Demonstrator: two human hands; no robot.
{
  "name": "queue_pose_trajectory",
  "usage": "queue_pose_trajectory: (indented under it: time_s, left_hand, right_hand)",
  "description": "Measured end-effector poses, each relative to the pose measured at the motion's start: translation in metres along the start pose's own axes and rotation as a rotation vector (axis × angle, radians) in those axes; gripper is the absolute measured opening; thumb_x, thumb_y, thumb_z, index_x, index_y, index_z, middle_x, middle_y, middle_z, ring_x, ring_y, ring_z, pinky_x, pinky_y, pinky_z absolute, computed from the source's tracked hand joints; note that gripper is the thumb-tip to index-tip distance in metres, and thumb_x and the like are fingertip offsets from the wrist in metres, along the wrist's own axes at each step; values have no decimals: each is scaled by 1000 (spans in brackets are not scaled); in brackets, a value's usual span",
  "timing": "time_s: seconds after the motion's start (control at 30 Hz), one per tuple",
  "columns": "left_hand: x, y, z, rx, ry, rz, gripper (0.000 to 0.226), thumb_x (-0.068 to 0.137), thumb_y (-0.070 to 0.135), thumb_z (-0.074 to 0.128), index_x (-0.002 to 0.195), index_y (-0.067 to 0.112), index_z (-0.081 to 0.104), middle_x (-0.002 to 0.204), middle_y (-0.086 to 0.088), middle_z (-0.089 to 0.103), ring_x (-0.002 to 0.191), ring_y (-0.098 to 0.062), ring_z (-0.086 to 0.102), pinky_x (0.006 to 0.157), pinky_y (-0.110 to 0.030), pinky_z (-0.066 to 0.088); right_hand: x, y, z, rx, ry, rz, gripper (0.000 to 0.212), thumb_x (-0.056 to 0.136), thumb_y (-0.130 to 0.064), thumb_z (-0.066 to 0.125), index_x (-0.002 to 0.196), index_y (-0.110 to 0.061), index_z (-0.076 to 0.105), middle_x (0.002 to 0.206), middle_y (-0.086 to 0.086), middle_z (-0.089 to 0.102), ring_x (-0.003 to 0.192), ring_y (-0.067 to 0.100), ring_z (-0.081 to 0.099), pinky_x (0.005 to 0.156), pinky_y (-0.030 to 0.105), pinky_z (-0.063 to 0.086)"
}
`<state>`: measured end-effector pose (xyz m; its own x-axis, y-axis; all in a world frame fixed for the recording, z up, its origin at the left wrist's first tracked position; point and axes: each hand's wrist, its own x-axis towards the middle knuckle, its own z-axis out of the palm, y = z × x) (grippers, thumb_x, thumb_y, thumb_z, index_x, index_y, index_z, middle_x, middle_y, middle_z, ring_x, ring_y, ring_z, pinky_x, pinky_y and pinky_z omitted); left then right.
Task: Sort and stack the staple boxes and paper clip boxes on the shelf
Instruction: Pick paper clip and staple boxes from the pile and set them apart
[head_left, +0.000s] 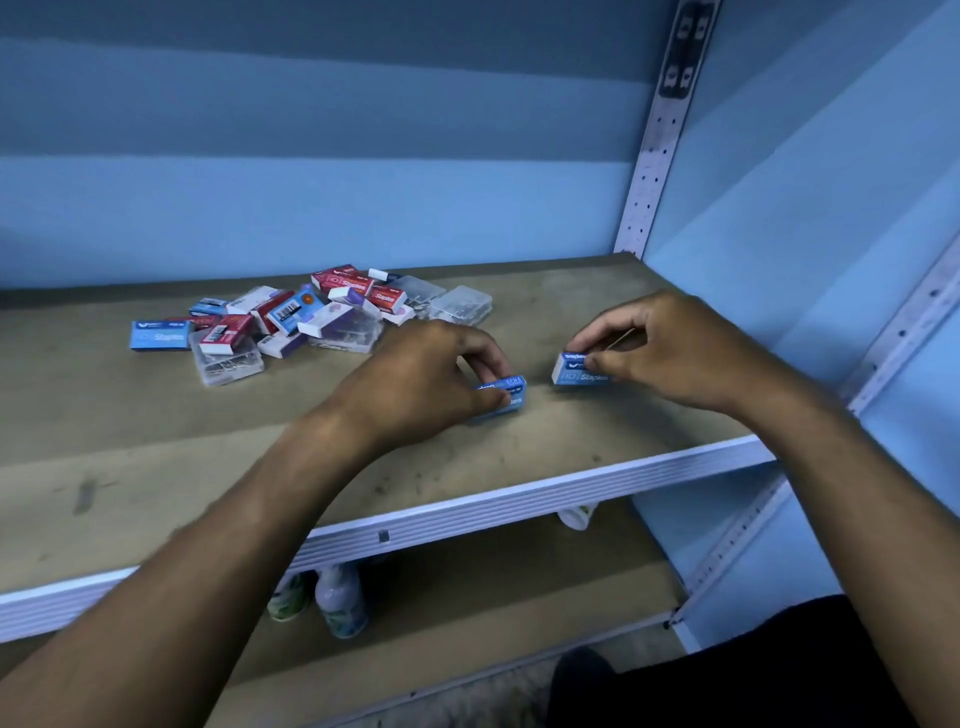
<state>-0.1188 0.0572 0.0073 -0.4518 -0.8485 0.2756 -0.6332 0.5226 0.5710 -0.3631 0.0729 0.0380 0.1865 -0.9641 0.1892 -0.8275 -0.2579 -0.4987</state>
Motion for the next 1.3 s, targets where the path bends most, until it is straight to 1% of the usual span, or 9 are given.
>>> queue_pose_trajectory:
  time_s: [0.13, 0.27, 0.43, 0.5, 0.67, 0.77, 1.1, 1.2, 1.3]
  left_hand:
    - [7, 16, 18, -4, -5, 60, 11, 78, 30, 77, 87, 27, 74, 77, 17, 69, 66, 11, 58, 60, -4, 38]
    - [13, 28, 34, -21, -6, 119, 10, 78, 27, 77, 88, 26, 75, 80, 16, 69, 66, 14, 57, 61, -4, 38]
    - [19, 40, 47, -34, -23, 161, 11, 78, 27, 77, 89, 26, 75, 83, 16, 69, 72, 10, 59, 65, -6, 42]
    - [21, 43, 51, -28, -26, 175, 12, 78, 28, 77, 90, 26, 75, 84, 16, 69, 73, 9, 58, 66, -7, 42]
    - [24, 44, 54, -7, -33, 179, 12, 79, 28, 76, 90, 28, 75, 86, 16, 69, 75, 9, 58, 66, -6, 41]
    - [24, 44, 54, -5, -40, 168, 12, 79, 29, 76, 91, 29, 75, 86, 16, 69, 78, 9, 59, 65, -4, 40]
    - [25, 44, 54, -24, -77, 147, 13, 80, 30, 76, 93, 29, 76, 86, 16, 71, 75, 10, 59, 63, -4, 40]
    - [25, 43, 54, -64, -71, 137, 21, 77, 40, 78, 95, 30, 75, 87, 15, 71, 74, 2, 62, 66, -11, 45]
    - [24, 40, 48, -99, -54, 111, 30, 76, 54, 73, 97, 32, 74, 89, 17, 71, 76, -1, 65, 69, -15, 50]
  right_hand:
    - [-15, 15, -13, -13, 15, 45, 18, 85, -19, 78, 92, -36, 79, 86, -22, 74, 85, -4, 66, 70, 8, 45]
    - [-24, 29, -21, -34, 8, 95, 17, 84, -22, 78, 88, -38, 79, 83, -25, 73, 83, -7, 66, 74, 13, 48]
    - [-31, 38, -26, -43, -13, 109, 17, 85, -19, 77, 93, -33, 81, 84, -24, 73, 85, -8, 65, 69, 3, 44]
    - [-33, 40, -27, -35, -33, 121, 16, 85, -19, 77, 93, -32, 81, 85, -23, 74, 86, -7, 66, 70, 4, 45]
    - [-37, 43, -28, -24, -76, 143, 15, 85, -21, 78, 91, -34, 81, 85, -24, 74, 86, -4, 68, 86, 21, 53]
    - [-38, 43, -28, -23, -95, 150, 14, 86, -21, 77, 92, -34, 81, 85, -24, 74, 85, -3, 68, 89, 27, 55]
    - [-38, 47, -30, -17, -117, 139, 14, 86, -22, 77, 94, -34, 81, 87, -24, 75, 88, -3, 69, 91, 32, 56]
    - [-39, 48, -30, 4, -119, 148, 16, 86, -22, 77, 96, -34, 81, 87, -24, 75, 88, -4, 69, 92, 27, 55]
    - [-38, 50, -30, 8, -68, 145, 17, 89, -26, 74, 101, -37, 79, 88, -27, 73, 89, -11, 64, 80, 4, 46]
